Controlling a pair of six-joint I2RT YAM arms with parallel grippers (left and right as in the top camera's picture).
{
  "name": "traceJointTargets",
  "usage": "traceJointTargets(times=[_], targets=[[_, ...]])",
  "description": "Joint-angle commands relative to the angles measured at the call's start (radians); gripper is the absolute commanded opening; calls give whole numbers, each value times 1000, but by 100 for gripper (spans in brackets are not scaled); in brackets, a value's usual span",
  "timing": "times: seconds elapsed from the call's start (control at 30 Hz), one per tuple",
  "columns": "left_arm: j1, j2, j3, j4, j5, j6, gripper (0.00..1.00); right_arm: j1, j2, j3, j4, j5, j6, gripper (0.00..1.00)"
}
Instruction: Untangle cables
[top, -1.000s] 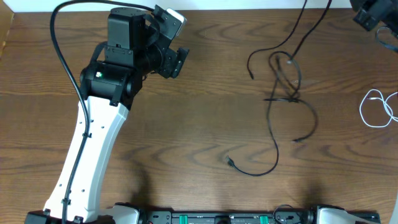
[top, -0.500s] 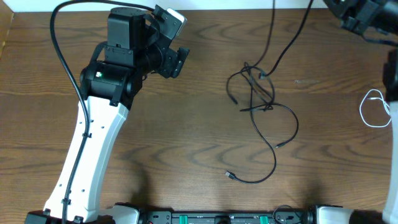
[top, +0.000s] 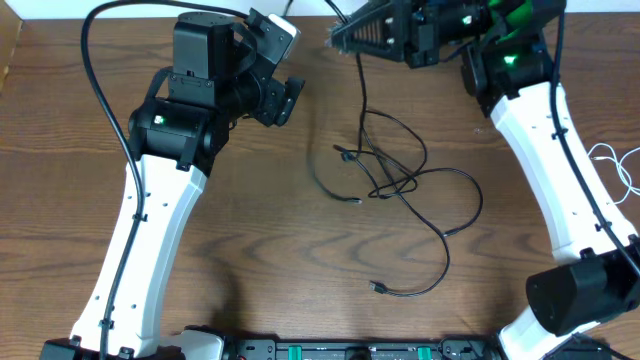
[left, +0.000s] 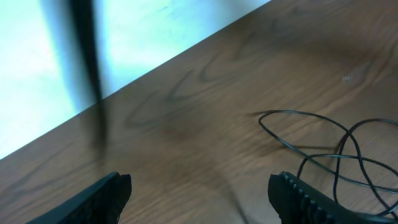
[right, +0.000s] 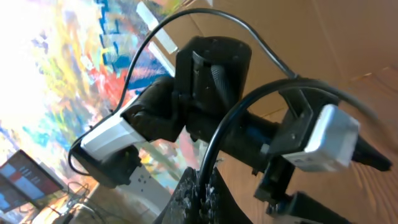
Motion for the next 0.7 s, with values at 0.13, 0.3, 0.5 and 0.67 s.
traceJointTargets(times=[0.13, 0.3, 0.5, 0.67], targets=[[4, -1, 3, -1, 13, 19, 75, -266, -21, 14, -69, -32, 26, 2], [4, -1, 3, -5, 13, 19, 76, -398, -13, 7, -130, -49, 3, 2], [4, -1, 3, -8, 16, 19, 76, -442, -13, 5, -200, -43, -45, 2], [4, -2, 3, -9, 16, 18, 76, -364, -15, 6, -203, 139, 9, 1]])
